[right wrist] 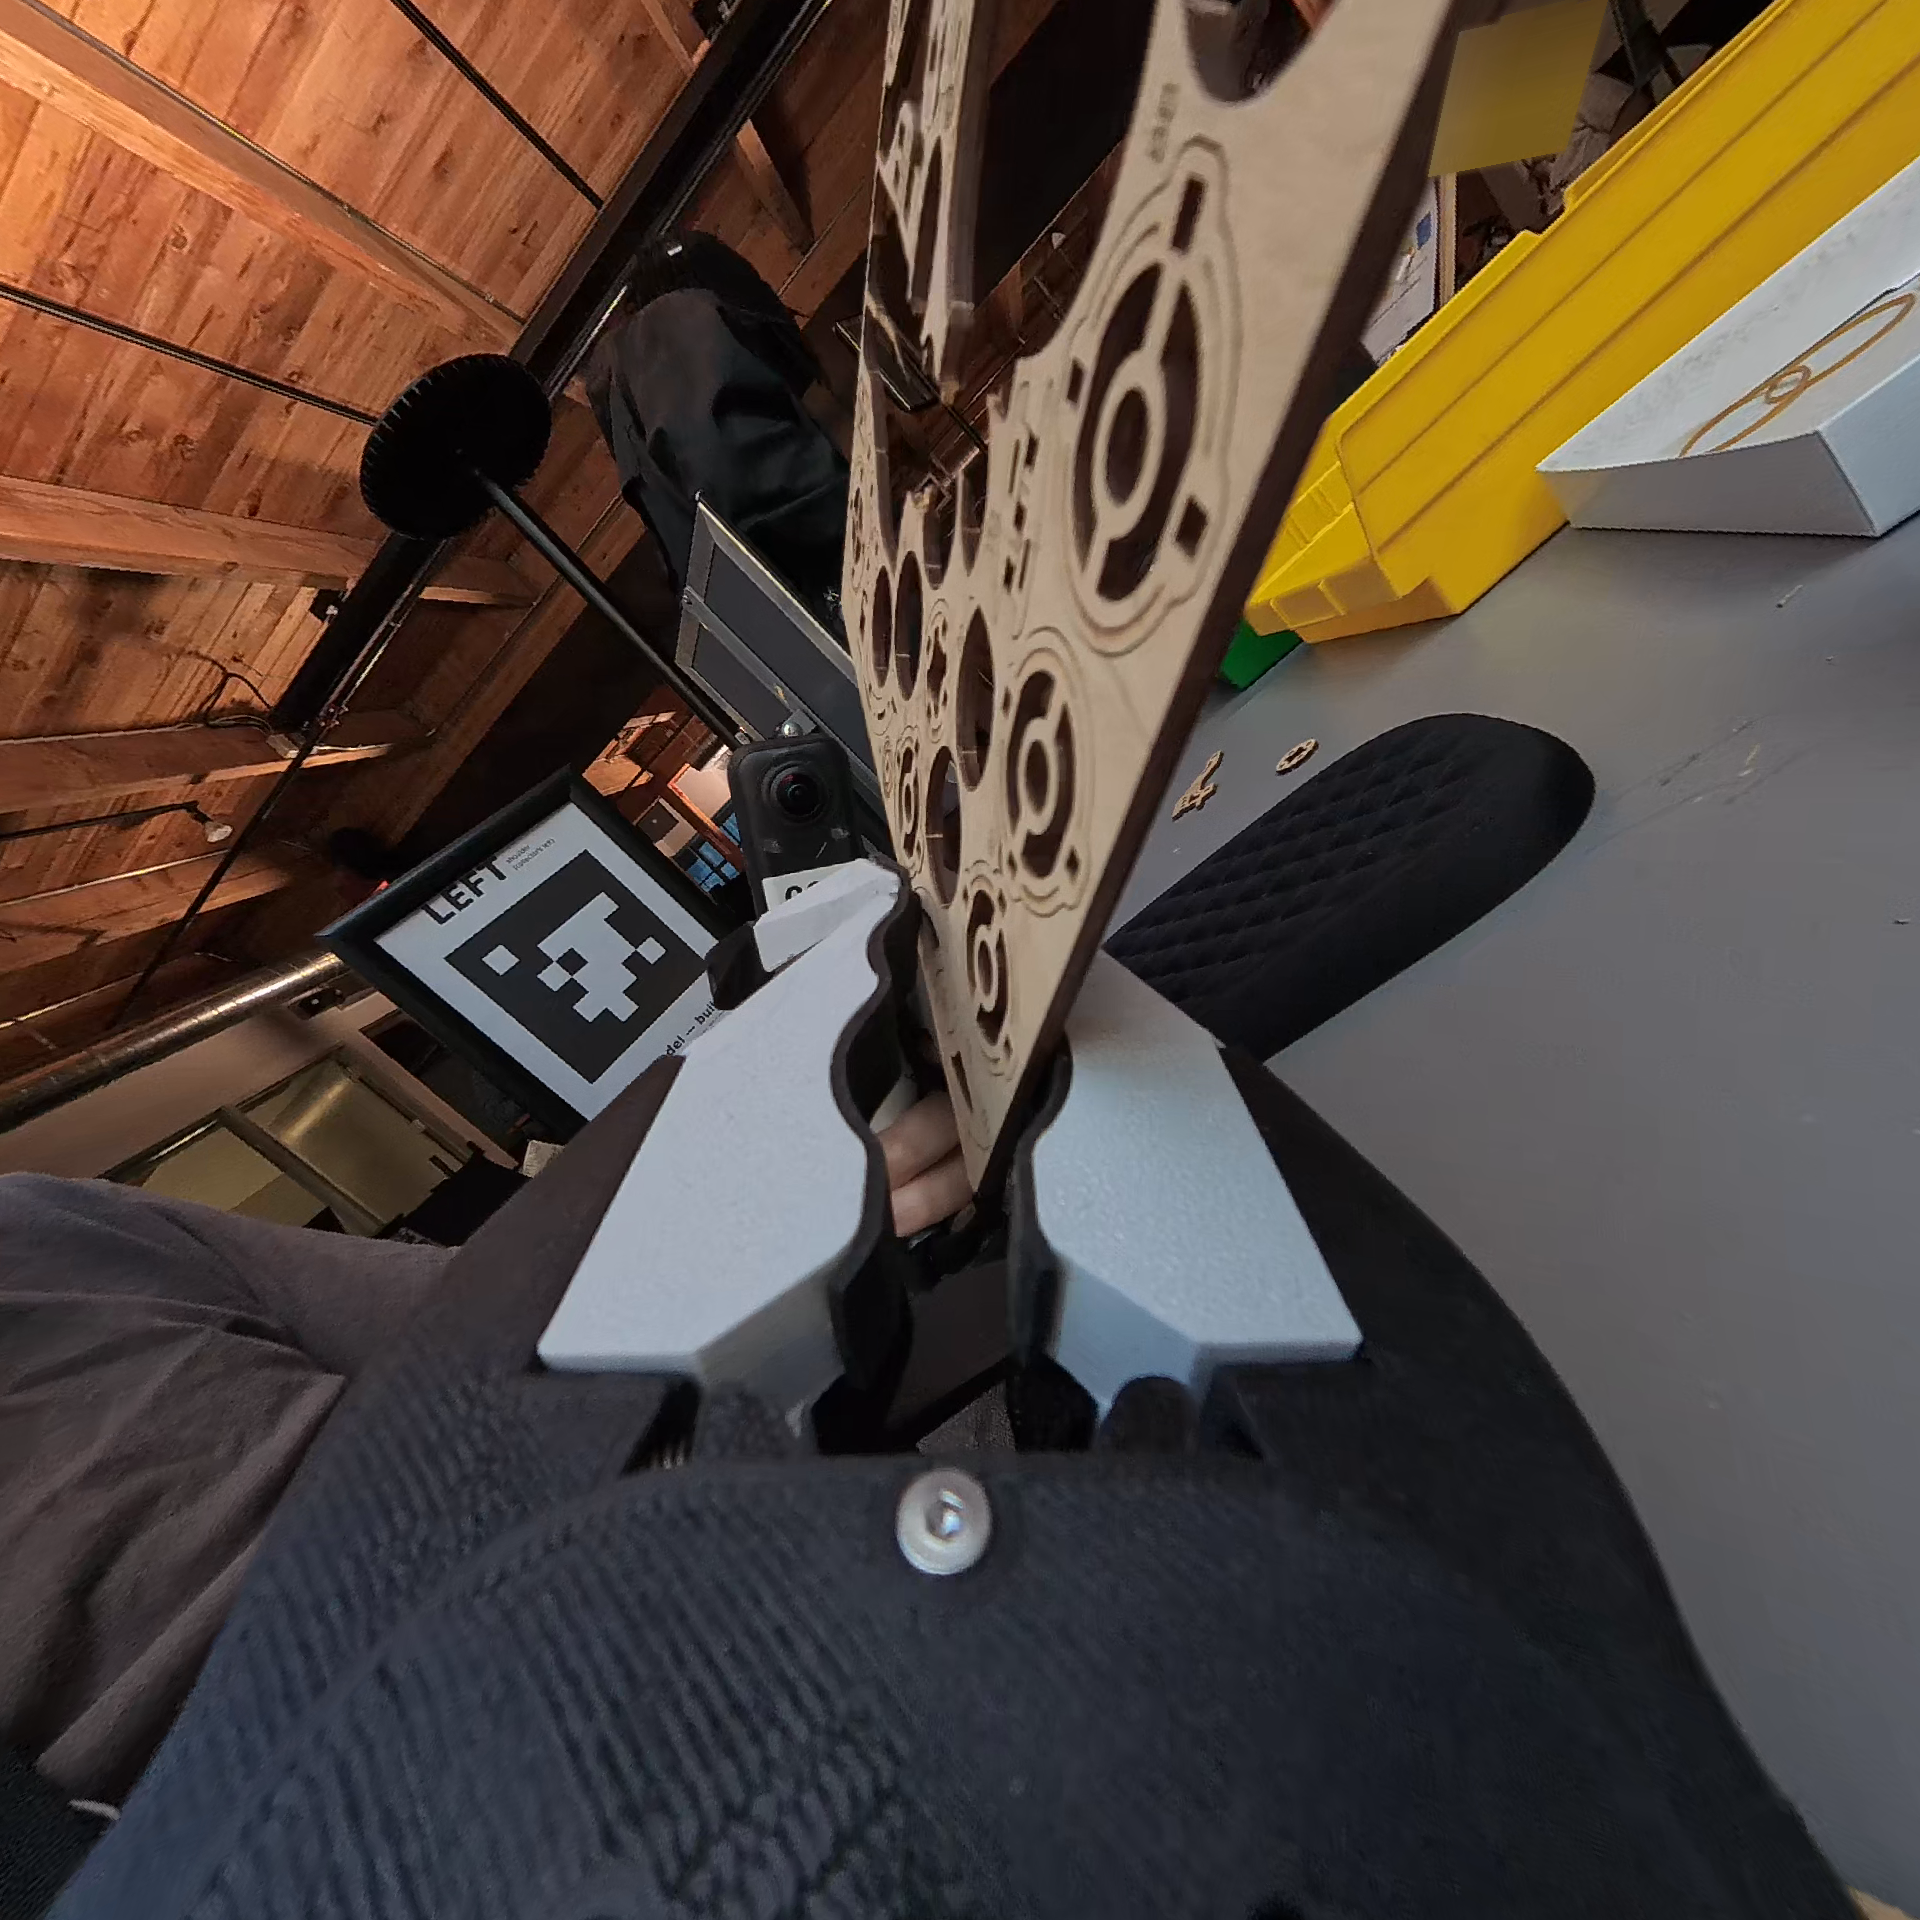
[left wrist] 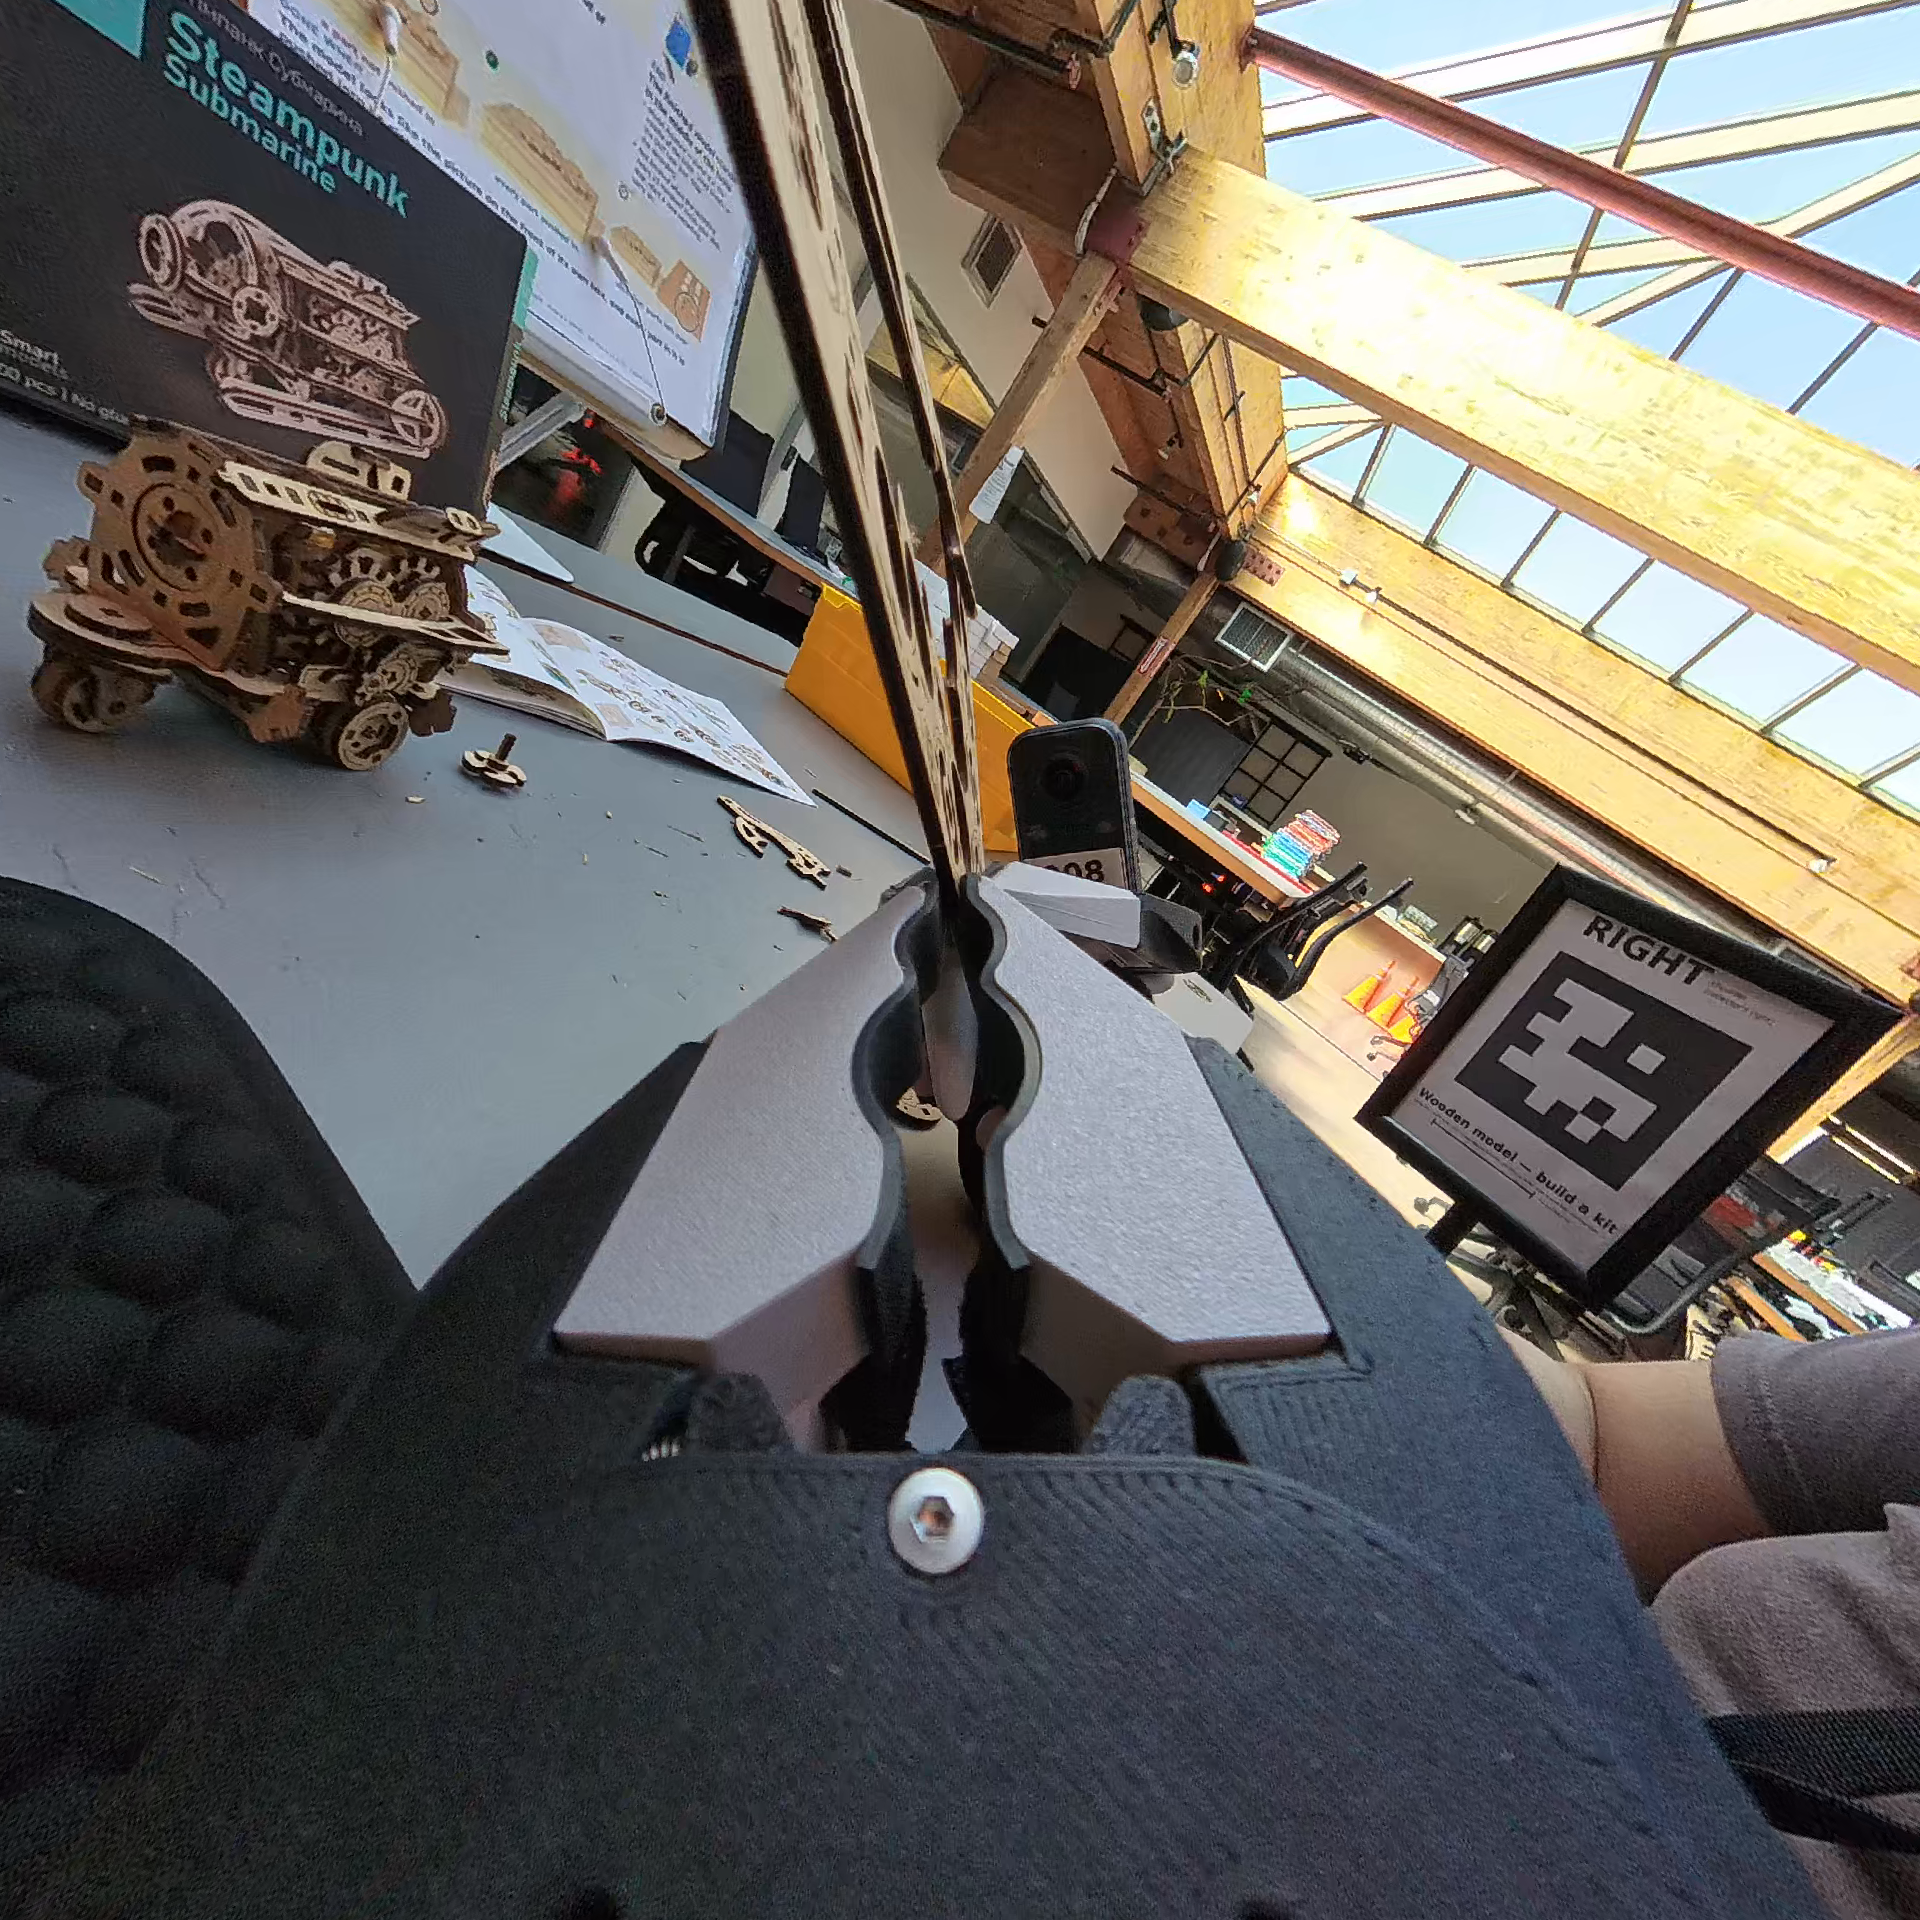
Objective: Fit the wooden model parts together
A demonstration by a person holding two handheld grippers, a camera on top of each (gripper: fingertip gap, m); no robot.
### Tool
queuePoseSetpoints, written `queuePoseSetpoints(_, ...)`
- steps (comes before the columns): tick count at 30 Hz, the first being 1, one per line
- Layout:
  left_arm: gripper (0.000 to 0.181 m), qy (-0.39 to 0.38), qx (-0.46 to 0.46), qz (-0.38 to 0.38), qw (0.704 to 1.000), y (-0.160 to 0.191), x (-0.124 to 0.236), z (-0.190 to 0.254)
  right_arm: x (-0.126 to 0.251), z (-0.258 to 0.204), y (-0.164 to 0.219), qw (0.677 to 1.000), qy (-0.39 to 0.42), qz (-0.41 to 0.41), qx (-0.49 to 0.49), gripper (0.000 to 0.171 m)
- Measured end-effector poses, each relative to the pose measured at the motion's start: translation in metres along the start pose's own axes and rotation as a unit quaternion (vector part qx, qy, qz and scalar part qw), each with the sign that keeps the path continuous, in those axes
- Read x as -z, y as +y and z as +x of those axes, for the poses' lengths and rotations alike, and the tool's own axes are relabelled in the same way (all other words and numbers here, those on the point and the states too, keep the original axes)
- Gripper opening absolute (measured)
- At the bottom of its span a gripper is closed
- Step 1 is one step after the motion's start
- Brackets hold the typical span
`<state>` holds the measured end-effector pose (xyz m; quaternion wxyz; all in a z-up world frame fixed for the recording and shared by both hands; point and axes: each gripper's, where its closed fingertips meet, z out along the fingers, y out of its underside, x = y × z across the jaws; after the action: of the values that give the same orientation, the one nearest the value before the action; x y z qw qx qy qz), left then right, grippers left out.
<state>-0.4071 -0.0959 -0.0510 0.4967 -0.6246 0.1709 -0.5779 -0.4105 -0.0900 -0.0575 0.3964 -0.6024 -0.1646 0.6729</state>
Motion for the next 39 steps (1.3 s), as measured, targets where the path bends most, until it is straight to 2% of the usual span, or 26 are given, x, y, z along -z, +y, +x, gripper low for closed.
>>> queuePoseSetpoints(6, 0.000, -0.004, -0.019, 0.003, 1.000, -0.005, 0.001, 0.003, 0.000, -0.001, -0.002, 1.000, -0.001, 0.007, 0.005, 0.016)
queuePoseSetpoints(15, 0.001, -0.011, -0.015, -0.001, 1.000, -0.003, 0.004, -0.002, -0.001, -0.003, 0.002, 1.000, -0.012, -0.006, -0.005, 0.003)
queuePoseSetpoints(31, 0.001, -0.017, 0.016, 0.019, 1.000, 0.001, 0.011, -0.013, -0.006, 0.007, 0.010, 0.998, 0.041, -0.030, 0.038, 0.005)
queuePoseSetpoints(39, 0.000, 0.015, 0.001, 0.077, 0.997, -0.009, 0.006, 0.003, -0.001, -0.008, 0.006, 0.999, 0.019, 0.025, 0.005, 0.011)
